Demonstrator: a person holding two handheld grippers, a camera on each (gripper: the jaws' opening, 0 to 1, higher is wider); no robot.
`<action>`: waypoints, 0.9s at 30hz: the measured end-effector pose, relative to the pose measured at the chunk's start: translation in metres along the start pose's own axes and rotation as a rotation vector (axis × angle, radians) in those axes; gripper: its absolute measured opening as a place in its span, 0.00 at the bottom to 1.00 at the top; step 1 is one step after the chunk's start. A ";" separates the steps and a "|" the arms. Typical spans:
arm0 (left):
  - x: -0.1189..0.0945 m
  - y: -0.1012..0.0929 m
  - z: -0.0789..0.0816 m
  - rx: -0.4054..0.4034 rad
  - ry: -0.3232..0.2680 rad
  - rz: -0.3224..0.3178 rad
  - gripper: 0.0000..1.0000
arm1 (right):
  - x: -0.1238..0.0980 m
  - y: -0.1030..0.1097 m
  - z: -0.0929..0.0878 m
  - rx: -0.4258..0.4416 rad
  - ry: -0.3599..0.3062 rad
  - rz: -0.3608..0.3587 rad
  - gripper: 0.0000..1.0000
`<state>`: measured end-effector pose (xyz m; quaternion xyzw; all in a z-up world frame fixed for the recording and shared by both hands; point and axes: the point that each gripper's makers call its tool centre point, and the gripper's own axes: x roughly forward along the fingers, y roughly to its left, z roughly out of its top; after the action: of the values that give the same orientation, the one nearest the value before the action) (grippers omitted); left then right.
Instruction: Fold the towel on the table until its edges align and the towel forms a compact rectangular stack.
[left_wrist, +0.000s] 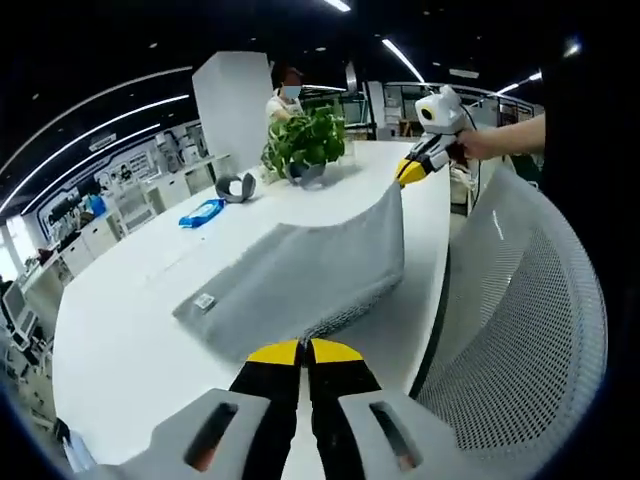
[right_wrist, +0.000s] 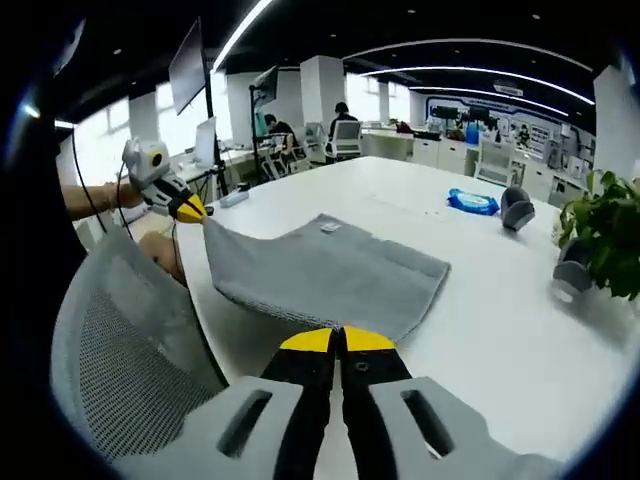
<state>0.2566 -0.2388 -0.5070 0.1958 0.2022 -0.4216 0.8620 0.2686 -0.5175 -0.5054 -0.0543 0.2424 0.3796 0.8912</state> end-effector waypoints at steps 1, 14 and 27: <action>-0.002 -0.001 0.004 -0.005 -0.012 0.003 0.02 | -0.002 0.000 0.000 0.007 -0.003 -0.001 0.00; -0.030 -0.018 0.012 -0.129 -0.083 0.071 0.02 | -0.035 0.018 -0.010 0.146 -0.036 -0.067 0.00; -0.066 -0.039 0.009 -0.251 -0.095 0.129 0.02 | -0.067 0.048 -0.007 0.229 -0.041 -0.094 0.00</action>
<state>0.1895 -0.2229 -0.4719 0.0791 0.1995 -0.3453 0.9136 0.1921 -0.5288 -0.4760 0.0441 0.2629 0.3082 0.9132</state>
